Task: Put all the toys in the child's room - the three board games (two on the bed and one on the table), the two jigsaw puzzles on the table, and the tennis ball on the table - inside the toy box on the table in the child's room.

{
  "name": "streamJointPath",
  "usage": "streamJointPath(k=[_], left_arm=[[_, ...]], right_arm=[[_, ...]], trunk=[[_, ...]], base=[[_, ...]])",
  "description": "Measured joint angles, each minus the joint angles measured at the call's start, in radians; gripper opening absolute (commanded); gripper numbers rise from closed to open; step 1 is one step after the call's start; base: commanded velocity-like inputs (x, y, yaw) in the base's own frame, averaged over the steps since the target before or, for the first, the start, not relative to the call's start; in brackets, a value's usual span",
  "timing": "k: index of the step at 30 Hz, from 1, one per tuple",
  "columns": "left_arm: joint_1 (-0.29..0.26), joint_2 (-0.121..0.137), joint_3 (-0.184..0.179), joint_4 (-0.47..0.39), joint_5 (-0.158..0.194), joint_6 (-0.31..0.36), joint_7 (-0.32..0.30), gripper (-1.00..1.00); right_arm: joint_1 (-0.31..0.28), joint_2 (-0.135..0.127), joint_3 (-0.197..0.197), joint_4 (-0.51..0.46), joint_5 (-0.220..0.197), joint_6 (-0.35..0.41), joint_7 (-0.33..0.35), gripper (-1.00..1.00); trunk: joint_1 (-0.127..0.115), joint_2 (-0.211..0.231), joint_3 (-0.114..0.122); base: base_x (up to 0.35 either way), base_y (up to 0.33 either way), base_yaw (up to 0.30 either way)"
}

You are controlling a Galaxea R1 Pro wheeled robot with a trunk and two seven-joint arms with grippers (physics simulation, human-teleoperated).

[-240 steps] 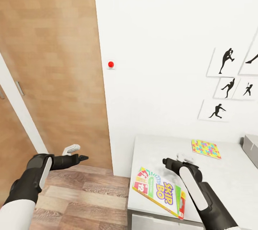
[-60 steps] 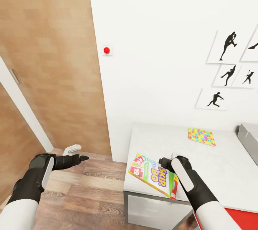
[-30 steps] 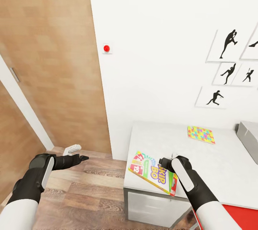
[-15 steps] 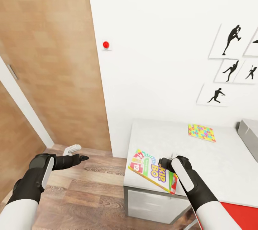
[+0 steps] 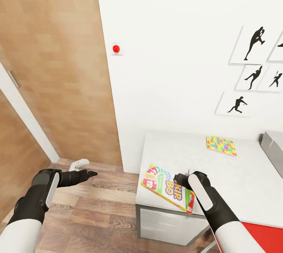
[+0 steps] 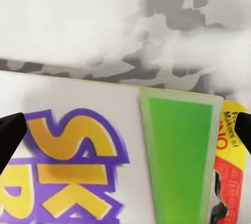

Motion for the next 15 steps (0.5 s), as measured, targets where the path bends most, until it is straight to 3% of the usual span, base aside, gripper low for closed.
streamJointPath(k=[15], left_arm=[[0.0,-0.001,0.0,0.0,0.0,0.0,0.0,1.0]], right_arm=[[0.0,-0.001,0.0,0.002,0.0,0.001,0.002,1.0]], trunk=[[0.0,0.0,0.0]], base=[[0.0,0.0,0.0]])
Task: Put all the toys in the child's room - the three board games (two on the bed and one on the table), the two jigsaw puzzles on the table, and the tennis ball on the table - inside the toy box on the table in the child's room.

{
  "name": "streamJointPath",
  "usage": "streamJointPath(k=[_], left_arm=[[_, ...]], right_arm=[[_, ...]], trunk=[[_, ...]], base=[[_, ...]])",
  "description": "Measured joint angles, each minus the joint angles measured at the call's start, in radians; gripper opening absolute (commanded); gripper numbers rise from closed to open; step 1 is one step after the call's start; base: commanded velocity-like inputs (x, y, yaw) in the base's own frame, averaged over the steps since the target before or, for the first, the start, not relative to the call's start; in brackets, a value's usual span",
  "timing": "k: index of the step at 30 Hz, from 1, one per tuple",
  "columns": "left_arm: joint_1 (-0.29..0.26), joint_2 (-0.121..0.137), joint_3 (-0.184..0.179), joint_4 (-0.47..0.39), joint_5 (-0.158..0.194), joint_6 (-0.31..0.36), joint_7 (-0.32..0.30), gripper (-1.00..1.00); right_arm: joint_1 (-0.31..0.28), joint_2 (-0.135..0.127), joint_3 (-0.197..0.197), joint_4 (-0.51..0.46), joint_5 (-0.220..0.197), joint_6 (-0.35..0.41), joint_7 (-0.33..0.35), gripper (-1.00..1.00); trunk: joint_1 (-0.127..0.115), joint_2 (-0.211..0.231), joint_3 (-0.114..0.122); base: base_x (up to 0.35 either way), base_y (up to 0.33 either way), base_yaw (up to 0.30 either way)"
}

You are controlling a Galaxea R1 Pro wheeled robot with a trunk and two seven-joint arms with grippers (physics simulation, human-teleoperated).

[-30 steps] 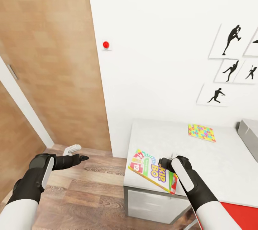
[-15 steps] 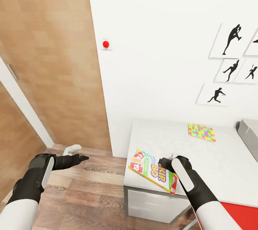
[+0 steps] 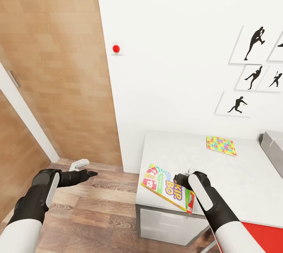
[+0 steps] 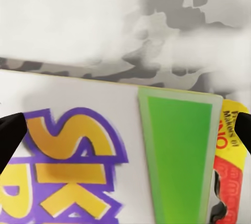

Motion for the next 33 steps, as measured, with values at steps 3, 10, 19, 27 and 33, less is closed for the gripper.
streamJointPath(k=[3,10,19,27,33], left_arm=[[0.0,0.0,0.0,0.0,0.0,0.0,0.0,1.0],[0.0,0.001,0.0,0.0,0.0,0.0,0.0,1.0],[0.0,0.001,0.0,0.0,0.0,0.0,0.0,1.0],[0.0,0.001,0.0,0.0,0.0,0.0,0.0,1.0],[0.0,0.001,0.0,0.0,0.0,0.0,0.0,1.0]], right_arm=[[0.0,0.0,0.0,0.0,0.0,0.0,0.006,1.0],[0.0,-0.003,0.0,-0.001,0.001,0.001,0.074,1.0],[0.0,-0.004,0.0,0.0,0.002,0.002,0.1,1.0],[0.0,-0.005,0.0,0.001,0.002,0.002,0.102,1.0],[0.0,-0.004,0.0,0.001,0.001,0.01,0.104,1.0]], trunk=[[0.0,0.0,0.0],[0.0,0.0,0.0],[0.0,0.0,0.0],[0.0,0.0,0.0],[0.0,0.0,0.0]], base=[[0.0,0.0,0.0],[0.0,0.0,0.0],[0.0,0.0,0.0],[0.0,0.0,0.0],[0.0,0.0,0.0]])
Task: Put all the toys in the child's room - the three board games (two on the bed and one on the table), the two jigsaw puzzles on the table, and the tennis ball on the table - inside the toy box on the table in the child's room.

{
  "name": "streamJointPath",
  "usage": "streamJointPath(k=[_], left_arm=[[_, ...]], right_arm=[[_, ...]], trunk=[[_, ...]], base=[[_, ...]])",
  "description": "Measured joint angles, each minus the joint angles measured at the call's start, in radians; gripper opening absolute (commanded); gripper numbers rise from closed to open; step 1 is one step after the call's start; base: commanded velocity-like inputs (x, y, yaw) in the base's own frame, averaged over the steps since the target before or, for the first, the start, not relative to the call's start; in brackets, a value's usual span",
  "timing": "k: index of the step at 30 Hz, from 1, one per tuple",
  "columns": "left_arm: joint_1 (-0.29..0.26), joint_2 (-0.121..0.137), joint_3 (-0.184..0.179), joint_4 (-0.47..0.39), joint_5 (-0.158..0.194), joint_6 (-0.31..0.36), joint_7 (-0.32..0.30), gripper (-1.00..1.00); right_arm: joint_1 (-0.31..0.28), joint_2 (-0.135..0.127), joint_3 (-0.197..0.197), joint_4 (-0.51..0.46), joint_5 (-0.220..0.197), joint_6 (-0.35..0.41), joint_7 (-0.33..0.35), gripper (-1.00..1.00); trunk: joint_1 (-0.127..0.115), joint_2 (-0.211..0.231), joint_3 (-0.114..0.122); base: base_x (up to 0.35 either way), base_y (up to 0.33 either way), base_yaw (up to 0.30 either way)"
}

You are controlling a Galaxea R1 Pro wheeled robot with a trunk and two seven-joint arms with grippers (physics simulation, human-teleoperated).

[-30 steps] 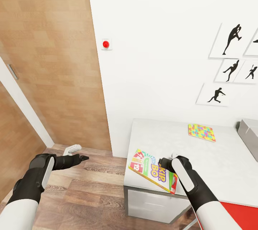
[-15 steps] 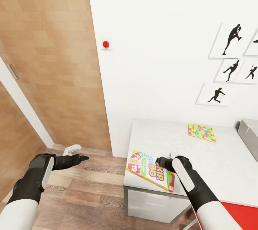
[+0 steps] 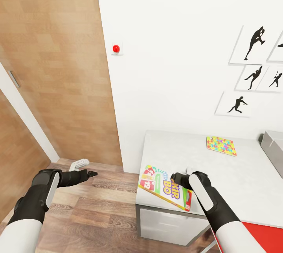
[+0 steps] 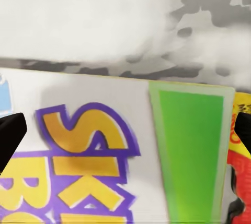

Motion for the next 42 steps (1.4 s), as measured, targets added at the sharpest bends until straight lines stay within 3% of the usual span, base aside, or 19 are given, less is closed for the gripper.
streamJointPath(k=[6,32,42], left_arm=[[0.0,0.0,0.0,0.0,0.0,0.0,0.0,1.0],[0.0,-0.001,0.0,0.0,0.0,0.0,0.0,1.0],[0.0,-0.001,-0.001,0.0,0.0,0.001,0.0,1.0]], right_arm=[[0.0,0.0,0.0,0.0,0.004,0.031,0.002,1.0],[0.0,0.005,0.0,0.0,0.009,0.039,0.003,1.0],[0.0,0.008,0.0,0.0,0.009,0.038,0.003,1.0]], trunk=[[0.0,0.0,0.0],[0.0,0.0,0.0],[0.0,0.0,0.0]], base=[[0.0,0.0,0.0],[-0.003,0.025,0.0],[0.0,0.219,0.0]])
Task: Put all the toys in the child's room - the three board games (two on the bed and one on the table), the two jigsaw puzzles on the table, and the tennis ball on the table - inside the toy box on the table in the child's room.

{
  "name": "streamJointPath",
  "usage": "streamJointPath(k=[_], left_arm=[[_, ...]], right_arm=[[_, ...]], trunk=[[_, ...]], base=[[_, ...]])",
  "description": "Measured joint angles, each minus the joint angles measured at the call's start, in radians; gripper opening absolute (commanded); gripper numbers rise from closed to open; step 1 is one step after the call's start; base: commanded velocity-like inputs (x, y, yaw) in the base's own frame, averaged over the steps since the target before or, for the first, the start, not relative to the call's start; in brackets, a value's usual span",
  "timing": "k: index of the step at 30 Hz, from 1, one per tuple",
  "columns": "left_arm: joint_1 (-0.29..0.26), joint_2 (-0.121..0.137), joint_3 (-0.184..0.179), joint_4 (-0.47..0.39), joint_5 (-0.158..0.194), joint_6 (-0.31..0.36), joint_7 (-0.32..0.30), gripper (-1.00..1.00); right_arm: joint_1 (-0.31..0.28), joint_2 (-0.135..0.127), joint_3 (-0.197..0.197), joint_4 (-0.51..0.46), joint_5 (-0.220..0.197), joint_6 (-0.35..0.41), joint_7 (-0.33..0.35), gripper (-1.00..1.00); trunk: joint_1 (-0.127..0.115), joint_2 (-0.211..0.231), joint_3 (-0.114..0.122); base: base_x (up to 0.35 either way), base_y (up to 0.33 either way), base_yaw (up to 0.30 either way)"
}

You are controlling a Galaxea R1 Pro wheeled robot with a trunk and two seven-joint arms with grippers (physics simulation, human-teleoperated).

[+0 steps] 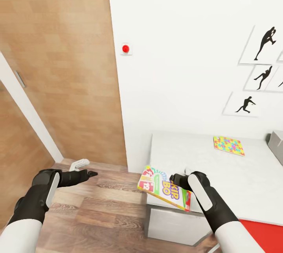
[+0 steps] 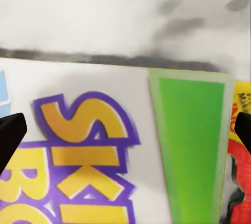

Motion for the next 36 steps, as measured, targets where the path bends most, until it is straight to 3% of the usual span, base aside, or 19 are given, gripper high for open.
streamJointPath(k=[7,36], left_arm=[[0.0,0.0,0.0,0.0,0.0,0.0,0.0,1.0],[0.0,0.0,0.0,0.0,0.0,-0.001,0.0,1.0]], right_arm=[[0.0,0.0,0.0,0.0,0.001,0.0,0.0,1.0],[0.0,-0.002,0.0,-0.004,-0.009,-0.004,-0.002,1.0]], trunk=[[0.0,0.0,0.0],[0.0,0.0,0.0]], base=[[0.0,0.181,0.0],[-0.015,0.017,-0.001]])
